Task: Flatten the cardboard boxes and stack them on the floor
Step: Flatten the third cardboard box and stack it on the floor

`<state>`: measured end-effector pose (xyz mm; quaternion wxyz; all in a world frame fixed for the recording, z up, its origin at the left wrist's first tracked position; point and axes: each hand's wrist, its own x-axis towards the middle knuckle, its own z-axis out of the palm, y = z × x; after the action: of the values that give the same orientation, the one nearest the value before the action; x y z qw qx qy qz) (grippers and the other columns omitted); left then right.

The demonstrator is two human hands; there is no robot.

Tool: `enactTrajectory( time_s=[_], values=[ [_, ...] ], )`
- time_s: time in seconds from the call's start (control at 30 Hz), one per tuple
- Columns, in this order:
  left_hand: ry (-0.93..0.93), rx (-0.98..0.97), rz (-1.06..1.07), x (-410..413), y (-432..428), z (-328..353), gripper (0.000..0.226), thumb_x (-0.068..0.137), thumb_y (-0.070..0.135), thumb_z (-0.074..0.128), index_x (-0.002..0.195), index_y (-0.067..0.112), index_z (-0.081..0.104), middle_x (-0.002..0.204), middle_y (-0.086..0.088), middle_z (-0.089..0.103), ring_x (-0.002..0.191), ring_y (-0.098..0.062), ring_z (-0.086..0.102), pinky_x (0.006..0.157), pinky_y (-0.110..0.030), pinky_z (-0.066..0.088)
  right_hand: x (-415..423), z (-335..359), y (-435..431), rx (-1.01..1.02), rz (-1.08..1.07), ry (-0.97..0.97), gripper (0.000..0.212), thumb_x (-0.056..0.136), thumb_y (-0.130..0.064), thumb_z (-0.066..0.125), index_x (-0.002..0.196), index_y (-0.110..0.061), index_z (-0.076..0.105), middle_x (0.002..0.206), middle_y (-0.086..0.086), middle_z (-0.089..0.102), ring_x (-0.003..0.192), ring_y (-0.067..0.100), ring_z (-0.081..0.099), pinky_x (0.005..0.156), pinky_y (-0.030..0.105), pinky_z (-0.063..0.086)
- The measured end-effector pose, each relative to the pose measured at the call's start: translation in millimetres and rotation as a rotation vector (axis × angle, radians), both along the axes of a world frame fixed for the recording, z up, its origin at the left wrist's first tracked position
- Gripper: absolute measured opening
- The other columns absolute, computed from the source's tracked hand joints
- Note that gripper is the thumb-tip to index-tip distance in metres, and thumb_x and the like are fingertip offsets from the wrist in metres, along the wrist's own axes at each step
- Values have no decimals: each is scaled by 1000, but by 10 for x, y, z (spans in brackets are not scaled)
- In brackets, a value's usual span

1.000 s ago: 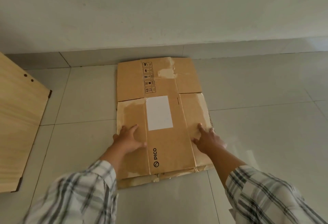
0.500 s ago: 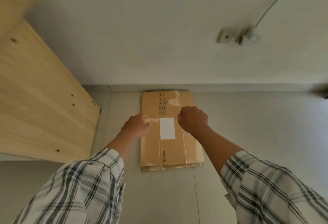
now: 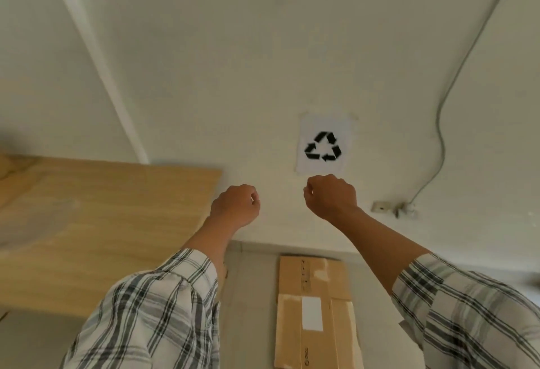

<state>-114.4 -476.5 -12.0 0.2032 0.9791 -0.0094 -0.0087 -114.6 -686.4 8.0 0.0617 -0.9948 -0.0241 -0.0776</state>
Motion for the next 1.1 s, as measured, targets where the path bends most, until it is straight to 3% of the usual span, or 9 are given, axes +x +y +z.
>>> enactTrajectory(
  time_s=[0.17, 0.27, 0.57, 0.7, 0.8, 1.1],
  values=[
    [-138, 171, -28, -311, 883, 672, 25, 94, 29, 45, 111, 29, 64, 113, 2, 68, 102, -26, 64, 86, -36, 52, -259, 583, 894, -15, 74, -117, 29, 99, -30, 44, 94, -14, 68, 83, 6, 68, 73, 28, 66, 60, 29, 44],
    [-192, 214, -40, -534, 1539, 917, 23, 95, 29, 44, 107, 27, 64, 107, 3, 69, 94, -24, 65, 80, -36, 54, -445, 777, 1528, -13, 105, -162, 29, 98, -32, 43, 94, -15, 67, 83, 5, 67, 74, 28, 65, 61, 29, 45],
    [-200, 316, 17, -1032, 3772, 1036, 16, 93, 29, 47, 97, 26, 62, 100, 6, 68, 92, -22, 63, 76, -34, 51, -688, 917, 3577, -56, 202, -207, 29, 97, -32, 44, 87, -16, 66, 74, 2, 65, 67, 25, 63, 56, 26, 39],
    [-196, 325, 59, -945, 4601, 990, 18, 94, 27, 46, 101, 27, 63, 103, 8, 66, 95, -20, 61, 69, -30, 42, -557, 922, 4367, -79, 261, -227, 29, 97, -32, 43, 87, -16, 65, 74, 2, 65, 67, 26, 64, 57, 27, 41],
    [-198, 336, 73, -745, 5279, 1015, 18, 95, 27, 47, 101, 26, 64, 100, 6, 67, 91, -21, 63, 65, -29, 44, -347, 955, 5041, -88, 304, -241, 29, 97, -33, 44, 86, -16, 65, 74, 2, 65, 66, 25, 64, 57, 28, 44],
    [-226, 377, 45, 158, 7177, 1358, 24, 96, 31, 46, 112, 27, 63, 110, 4, 66, 97, -23, 64, 78, -33, 52, 636, 1271, 7017, -51, 300, -312, 29, 97, -33, 43, 87, -17, 65, 75, 3, 65, 66, 26, 61, 57, 27, 40]
  ],
)
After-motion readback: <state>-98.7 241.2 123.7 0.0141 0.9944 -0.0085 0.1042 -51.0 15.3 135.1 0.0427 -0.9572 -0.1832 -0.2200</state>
